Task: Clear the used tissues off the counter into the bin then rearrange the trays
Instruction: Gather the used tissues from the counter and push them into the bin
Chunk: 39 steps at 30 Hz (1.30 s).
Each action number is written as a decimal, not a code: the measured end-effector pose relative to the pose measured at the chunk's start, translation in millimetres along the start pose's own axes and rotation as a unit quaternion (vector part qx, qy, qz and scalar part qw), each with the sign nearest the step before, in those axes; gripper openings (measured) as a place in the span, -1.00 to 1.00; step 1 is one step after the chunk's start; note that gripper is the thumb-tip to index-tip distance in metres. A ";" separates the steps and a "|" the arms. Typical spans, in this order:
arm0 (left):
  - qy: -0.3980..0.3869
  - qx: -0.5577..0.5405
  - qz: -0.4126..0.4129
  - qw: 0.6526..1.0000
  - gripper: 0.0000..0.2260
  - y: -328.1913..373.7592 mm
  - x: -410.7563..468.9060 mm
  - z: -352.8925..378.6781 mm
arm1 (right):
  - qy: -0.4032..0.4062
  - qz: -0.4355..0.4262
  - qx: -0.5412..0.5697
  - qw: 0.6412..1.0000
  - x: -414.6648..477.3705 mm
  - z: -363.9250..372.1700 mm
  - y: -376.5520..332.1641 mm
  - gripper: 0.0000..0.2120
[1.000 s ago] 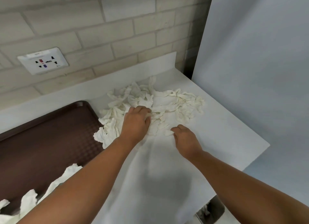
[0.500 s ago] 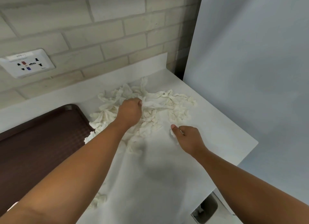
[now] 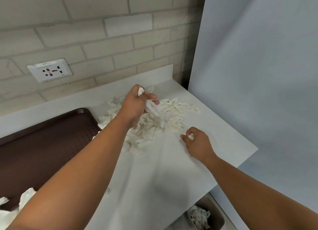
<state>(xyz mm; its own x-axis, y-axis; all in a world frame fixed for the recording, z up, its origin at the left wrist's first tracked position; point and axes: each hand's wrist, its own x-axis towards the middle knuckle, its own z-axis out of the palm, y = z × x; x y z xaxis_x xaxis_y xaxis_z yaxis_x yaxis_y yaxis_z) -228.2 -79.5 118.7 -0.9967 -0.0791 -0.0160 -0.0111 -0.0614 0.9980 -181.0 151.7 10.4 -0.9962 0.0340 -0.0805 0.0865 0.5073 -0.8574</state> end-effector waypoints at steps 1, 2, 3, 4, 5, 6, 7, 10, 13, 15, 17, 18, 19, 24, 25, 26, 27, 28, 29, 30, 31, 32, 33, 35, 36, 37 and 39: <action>0.000 -0.010 -0.005 1.000 -0.80 3.3 -7.3 4.4 | 0.007 -0.011 -0.021 1.000 -1.7 -4.8 2.4 -0.76; 0.002 -0.024 -0.020 0.999 -0.81 2.1 -13.4 9.7 | 0.005 -0.016 -0.032 0.999 -4.2 -9.5 4.4 -0.73; 0.008 -0.034 -0.042 0.999 -0.82 -1.5 -21.3 16.5 | -0.002 -0.018 -0.041 0.999 -7.1 -13.8 6.2 -0.65; 0.021 -0.036 -0.065 0.997 -0.83 -7.4 -29.5 24.2 | -0.007 -0.019 -0.051 0.999 -11.1 -17.3 8.5 -0.56; 0.036 -0.025 -0.083 0.996 -0.84 -16.0 -38.8 31.4 | -0.007 -0.019 -0.053 0.998 -16.3 -20.5 11.0 -0.49; 0.047 -0.010 -0.093 0.994 -0.84 -26.5 -49.2 38.3 | -0.006 -0.024 -0.049 0.998 -22.0 -23.8 13.6 -0.45; 0.050 0.007 -0.097 0.994 -0.84 -37.5 -61.4 44.2 | -0.005 -0.030 -0.045 0.999 -28.4 -27.0 15.6 -0.45; 0.048 0.090 -0.090 0.991 -0.85 -78.7 -99.5 57.3 | -0.023 -0.043 -0.082 0.995 -47.6 -37.4 26.2 -0.44; 0.071 0.219 -0.030 0.973 -0.76 -123.5 -131.7 64.7 | -0.038 -0.039 -0.094 0.994 -67.1 -50.0 40.6 -0.44; 0.082 0.329 0.039 0.940 -0.77 -152.3 -144.1 66.1 | -0.048 -0.033 -0.084 0.995 -78.7 -60.0 51.4 -0.44; 0.075 0.458 0.057 0.884 -0.80 -171.7 -151.8 66.3 | -0.059 -0.034 -0.085 0.994 -89.4 -70.5 61.1 -0.45; 0.070 0.510 0.070 0.855 -0.81 -177.1 -155.0 67.4 | -0.064 -0.032 -0.085 0.994 -94.2 -75.9 65.7 -0.45; 0.060 0.541 0.090 0.834 -0.82 -180.0 -157.6 68.3 | -0.068 -0.030 -0.083 0.994 -98.8 -81.4 70.3 -0.46; -0.009 0.526 0.153 0.837 -0.86 -179.1 -164.7 81.8 | -0.070 -0.009 -0.070 0.995 -119.8 -108.5 93.3 -0.45; -0.023 0.533 0.137 0.834 -0.84 -177.8 -165.0 88.8 | -0.072 -0.005 -0.070 0.995 -124.6 -115.0 96.4 -0.45; -0.029 0.540 0.124 0.832 -0.82 -175.4 -165.7 98.1 | -0.075 0.000 -0.070 0.995 -129.0 -121.1 98.9 -0.45; -0.028 0.537 0.104 0.837 -0.77 -170.5 -166.9 108.9 | -0.080 0.005 -0.068 0.995 -133.4 -126.7 101.5 -0.45; -0.019 0.516 0.086 0.852 -0.72 -165.5 -168.2 120.8 | -0.085 0.008 -0.063 0.994 -137.8 -132.0 104.1 -0.45; -0.002 0.485 0.072 0.871 -0.72 -159.0 -170.8 134.4 | -0.090 0.011 -0.058 0.994 -142.7 -137.1 107.5 -0.46; 0.018 0.454 0.059 0.889 -0.77 -151.8 -174.3 149.0 | -0.094 0.014 -0.052 0.994 -147.3 -141.1 111.1 -0.46; 0.035 0.423 0.051 0.904 -0.74 -144.4 -178.6 164.7 | -0.095 0.017 -0.046 0.994 -151.6 -144.6 115.1 -0.46; 0.045 0.400 0.043 0.915 -0.62 -140.3 -182.8 179.6 | -0.096 0.021 -0.040 0.994 -155.0 -147.4 120.3 -0.46; 0.044 0.380 0.030 0.923 -0.53 -138.7 -189.8 193.5 | -0.095 0.025 -0.038 0.994 -158.5 -149.0 127.7 -0.46; 0.018 0.332 0.000 0.943 -0.44 -137.5 -209.6 218.8 | -0.089 0.042 -0.034 0.995 -165.9 -148.3 143.4 -0.46; -0.003 0.305 -0.024 0.952 -0.43 -143.0 -219.4 228.7 | -0.086 0.057 -0.028 0.994 -169.6 -146.3 152.6 -0.46; -0.026 0.279 -0.056 0.958 -0.44 -150.8 -229.5 237.5 | -0.082 0.076 -0.019 0.994 -173.9 -143.0 163.7 -0.47; -0.063 0.243 -0.114 0.961 -0.44 -173.0 -246.5 250.7 | -0.068 0.107 -0.016 0.992 -183.6 -135.2 185.2 -0.46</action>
<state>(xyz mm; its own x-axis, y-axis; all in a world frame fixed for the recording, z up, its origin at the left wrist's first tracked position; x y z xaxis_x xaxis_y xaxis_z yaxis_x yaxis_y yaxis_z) -0.6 200.1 -34.9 -0.9653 0.0048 -0.2612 -0.2362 0.4108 0.8806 16.4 355.8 -65.0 -0.9441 0.0272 -0.3284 0.2926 0.5279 -0.7973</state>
